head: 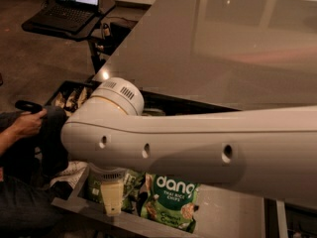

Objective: Pick green jalapeno chip bag from top drawer and place on counter

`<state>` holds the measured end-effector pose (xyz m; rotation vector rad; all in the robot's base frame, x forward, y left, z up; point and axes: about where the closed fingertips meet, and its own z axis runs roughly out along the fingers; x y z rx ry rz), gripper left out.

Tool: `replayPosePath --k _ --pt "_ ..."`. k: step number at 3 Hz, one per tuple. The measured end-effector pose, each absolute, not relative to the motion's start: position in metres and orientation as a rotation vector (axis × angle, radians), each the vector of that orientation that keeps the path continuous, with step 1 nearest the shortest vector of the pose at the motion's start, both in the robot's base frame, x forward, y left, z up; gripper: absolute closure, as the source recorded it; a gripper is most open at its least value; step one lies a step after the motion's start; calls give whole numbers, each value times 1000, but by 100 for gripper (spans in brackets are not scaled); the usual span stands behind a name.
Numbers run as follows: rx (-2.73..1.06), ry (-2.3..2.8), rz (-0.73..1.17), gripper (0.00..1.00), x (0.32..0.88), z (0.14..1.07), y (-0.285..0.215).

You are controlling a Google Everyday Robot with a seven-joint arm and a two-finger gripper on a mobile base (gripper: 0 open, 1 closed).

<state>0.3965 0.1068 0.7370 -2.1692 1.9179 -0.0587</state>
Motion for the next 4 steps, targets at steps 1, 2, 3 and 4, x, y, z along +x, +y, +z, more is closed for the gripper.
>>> replayPosePath --k 1,2,3,4 --pt "-2201 1911 -89 0 417 726 110" --pt "-2230 1926 -96 0 431 708 109" --pt "-2259 1928 -122 18 433 692 109" --pt "-2260 1927 -124 41 433 692 109"
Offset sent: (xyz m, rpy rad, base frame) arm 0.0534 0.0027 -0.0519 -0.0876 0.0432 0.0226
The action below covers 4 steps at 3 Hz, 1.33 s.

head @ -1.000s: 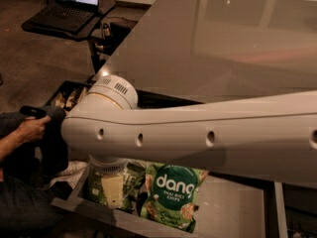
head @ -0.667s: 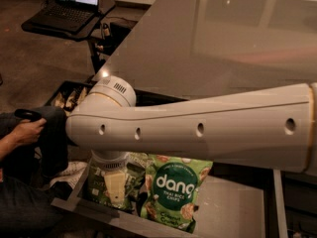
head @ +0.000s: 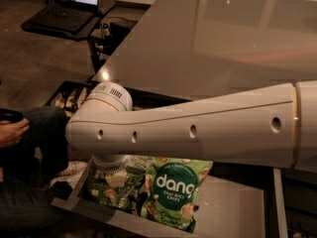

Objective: Pick green jalapeno chip bag from top drawer and place on counter

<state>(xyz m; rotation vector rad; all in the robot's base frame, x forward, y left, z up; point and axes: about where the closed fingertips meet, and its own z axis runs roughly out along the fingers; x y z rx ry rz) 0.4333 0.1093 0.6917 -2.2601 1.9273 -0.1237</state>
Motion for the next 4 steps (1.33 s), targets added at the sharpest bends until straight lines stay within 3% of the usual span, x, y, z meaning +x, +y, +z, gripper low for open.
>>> replayPosePath --k 2,3,4 --pt "-2260 1927 -124 88 433 692 109" --pt "-2257 1934 -136 100 432 696 106" --pt "-2220 1954 -155 100 424 718 92"
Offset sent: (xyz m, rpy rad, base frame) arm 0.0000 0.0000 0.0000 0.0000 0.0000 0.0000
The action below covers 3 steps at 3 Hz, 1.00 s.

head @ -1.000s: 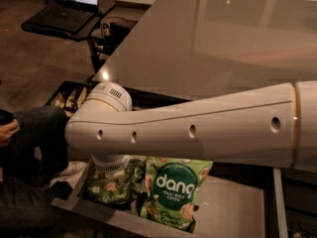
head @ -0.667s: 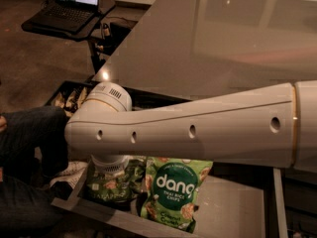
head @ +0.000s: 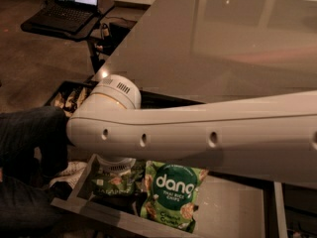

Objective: Pick green jalapeno chip bag from top drawer and place on counter

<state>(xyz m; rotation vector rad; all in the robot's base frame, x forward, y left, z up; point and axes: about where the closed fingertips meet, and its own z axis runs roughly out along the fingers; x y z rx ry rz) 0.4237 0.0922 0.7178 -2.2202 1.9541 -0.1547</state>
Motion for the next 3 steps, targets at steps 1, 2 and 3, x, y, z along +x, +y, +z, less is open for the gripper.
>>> replayPosePath --k 1,2,3 --pt "-2194 1970 -168 100 415 746 80" --pt "-2199 1956 -193 100 410 771 75" --pt "-2212 1894 -210 100 404 800 76"
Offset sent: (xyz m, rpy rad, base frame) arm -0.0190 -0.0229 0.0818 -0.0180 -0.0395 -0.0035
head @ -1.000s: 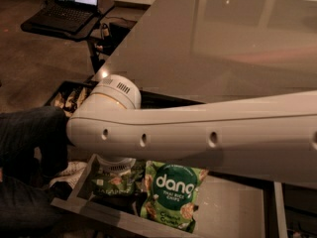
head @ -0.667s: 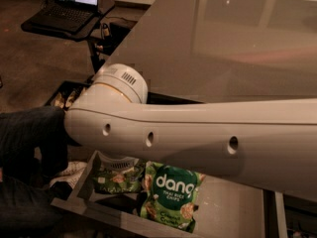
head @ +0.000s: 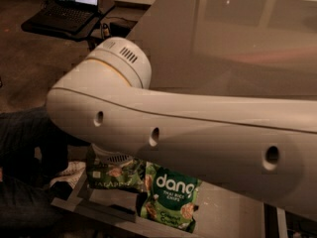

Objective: Pick green jalapeno chip bag from top drawer and place on counter

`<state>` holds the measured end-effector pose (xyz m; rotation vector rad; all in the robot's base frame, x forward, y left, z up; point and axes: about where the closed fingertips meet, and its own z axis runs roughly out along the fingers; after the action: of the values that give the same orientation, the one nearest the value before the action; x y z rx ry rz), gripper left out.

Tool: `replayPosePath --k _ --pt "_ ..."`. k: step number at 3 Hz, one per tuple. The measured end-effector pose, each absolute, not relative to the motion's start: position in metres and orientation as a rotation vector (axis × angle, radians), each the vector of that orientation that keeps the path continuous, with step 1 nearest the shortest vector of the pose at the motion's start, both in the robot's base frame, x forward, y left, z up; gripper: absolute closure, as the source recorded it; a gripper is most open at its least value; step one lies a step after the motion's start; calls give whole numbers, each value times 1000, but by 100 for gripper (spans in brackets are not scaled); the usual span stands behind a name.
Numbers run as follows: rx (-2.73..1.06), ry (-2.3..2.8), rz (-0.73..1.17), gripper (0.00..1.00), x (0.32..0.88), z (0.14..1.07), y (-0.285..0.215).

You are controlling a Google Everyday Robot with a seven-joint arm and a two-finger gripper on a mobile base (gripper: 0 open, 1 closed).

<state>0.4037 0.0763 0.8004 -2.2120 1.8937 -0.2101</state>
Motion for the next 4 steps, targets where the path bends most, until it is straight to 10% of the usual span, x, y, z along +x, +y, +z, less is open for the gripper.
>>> replayPosePath --k 4 --pt "-2115 1778 -122 100 407 873 58"
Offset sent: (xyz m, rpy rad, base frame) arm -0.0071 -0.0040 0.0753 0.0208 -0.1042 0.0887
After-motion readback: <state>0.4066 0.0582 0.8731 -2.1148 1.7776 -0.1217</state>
